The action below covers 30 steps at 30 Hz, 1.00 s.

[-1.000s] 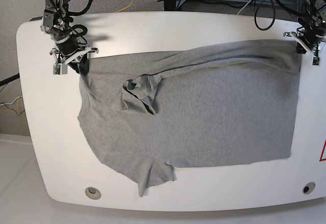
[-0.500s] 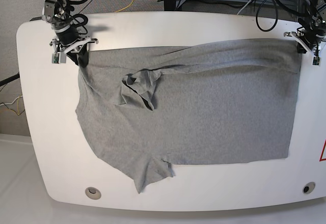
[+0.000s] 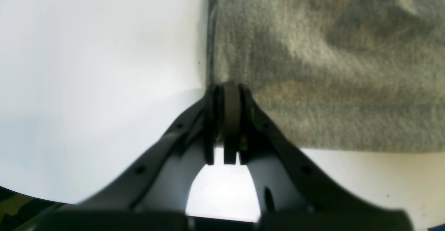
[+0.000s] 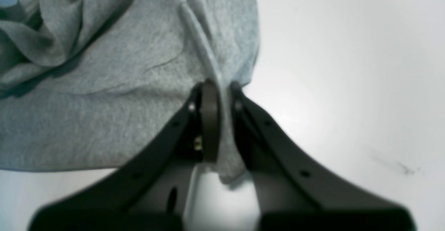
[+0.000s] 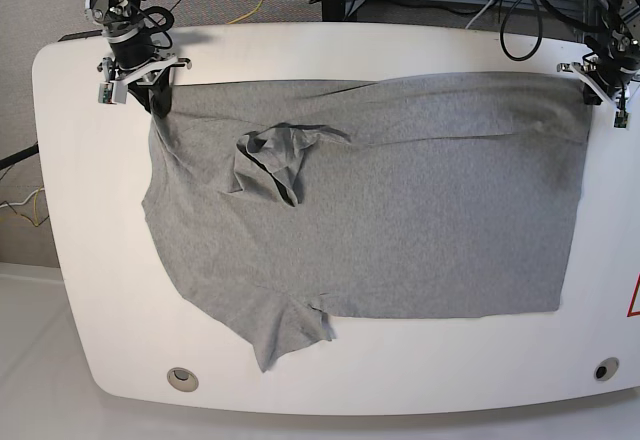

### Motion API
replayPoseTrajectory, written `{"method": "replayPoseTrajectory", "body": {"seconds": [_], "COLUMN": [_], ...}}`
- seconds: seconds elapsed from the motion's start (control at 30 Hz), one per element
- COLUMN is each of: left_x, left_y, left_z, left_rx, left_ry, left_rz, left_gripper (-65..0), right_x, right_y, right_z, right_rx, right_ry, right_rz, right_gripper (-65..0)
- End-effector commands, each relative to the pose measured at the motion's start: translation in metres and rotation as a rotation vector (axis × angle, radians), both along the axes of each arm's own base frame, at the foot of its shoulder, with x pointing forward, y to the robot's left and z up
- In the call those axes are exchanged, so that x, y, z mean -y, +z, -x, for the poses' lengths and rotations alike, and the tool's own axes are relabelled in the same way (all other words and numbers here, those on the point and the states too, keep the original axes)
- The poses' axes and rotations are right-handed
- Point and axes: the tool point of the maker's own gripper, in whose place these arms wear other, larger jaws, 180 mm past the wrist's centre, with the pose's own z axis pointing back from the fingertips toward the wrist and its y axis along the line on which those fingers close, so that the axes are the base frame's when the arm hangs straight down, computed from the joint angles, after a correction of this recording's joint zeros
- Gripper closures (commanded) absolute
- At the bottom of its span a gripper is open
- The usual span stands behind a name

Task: Fold the T-shirt properly
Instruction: 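Pull both held corners away from the hem, sliding the shirt toward the arms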

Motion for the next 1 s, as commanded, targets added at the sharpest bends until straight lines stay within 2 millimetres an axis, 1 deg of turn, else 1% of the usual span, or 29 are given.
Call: {"method": "replayPoseTrajectory", "body": {"seconds": [0.0, 0.07, 0.13, 0.23, 0.33, 0.73, 0.97], "left_x": [-0.002, 0.002, 0.011, 0.025, 0.032, 0.033, 0.033], "left_y": [-0.022, -0.023, -0.027, -0.035, -0.039, -0.039, -0.039], "left_z": [0.034, 0.033, 0.031, 0.032, 0.033, 0.032, 0.033], "left_rx": [-0.180, -0.185, -0.191, -0.193, -0.195, -0.193, -0.193], "left_ry": [0.012, -0.002, -0.024, -0.027, -0.027, -0.027, -0.027], "left_rz": [-0.028, -0.025, -0.013, 0.017, 0.031, 0.033, 0.033], "left_gripper": [-1.6, -1.6, -1.6, -1.6, -1.6, -1.6, -1.6], "right_x": [-0.004, -0.004, -0.011, -0.014, -0.016, -0.015, -0.011], "right_y": [-0.066, -0.067, -0.069, -0.072, -0.072, -0.073, -0.081], "right_z": [0.092, 0.093, 0.096, 0.107, 0.111, 0.128, 0.150], "right_rx": [-0.454, -0.455, -0.460, -0.480, -0.487, -0.490, -0.541], "right_ry": [0.052, 0.052, 0.045, 0.042, 0.041, 0.031, 0.017], "right_rz": [0.058, 0.057, 0.040, 0.033, 0.029, 0.030, 0.026], "right_gripper": [0.0, 0.0, 0.0, 0.0, 0.0, 0.0, 0.0]}}
